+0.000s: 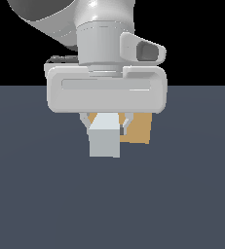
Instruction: Insert the peg into the horizontal hole in a box.
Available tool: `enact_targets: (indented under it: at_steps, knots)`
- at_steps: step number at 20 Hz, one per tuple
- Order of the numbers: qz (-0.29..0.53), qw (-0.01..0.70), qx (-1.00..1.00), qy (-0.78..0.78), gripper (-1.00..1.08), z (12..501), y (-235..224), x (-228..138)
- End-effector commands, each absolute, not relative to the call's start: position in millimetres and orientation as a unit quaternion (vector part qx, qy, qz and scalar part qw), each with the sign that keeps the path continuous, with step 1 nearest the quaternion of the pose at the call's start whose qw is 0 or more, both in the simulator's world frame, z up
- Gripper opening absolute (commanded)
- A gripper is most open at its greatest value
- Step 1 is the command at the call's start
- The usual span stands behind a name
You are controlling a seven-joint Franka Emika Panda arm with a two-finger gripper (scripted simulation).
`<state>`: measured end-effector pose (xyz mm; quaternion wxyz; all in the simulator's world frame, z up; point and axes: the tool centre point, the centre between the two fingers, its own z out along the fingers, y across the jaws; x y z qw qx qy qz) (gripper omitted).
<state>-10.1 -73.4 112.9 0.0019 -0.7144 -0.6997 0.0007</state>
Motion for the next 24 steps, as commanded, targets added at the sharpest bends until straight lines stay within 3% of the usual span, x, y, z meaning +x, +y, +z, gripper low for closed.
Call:
enact_targets:
  at_steps: [1,24]
  knots:
    - [-0.001,0.0,-0.729,-0.685,-1.0,123,-69,-13]
    - [0.0,0.001,-0.754,-0.657,-1.0,139,-59,-19]
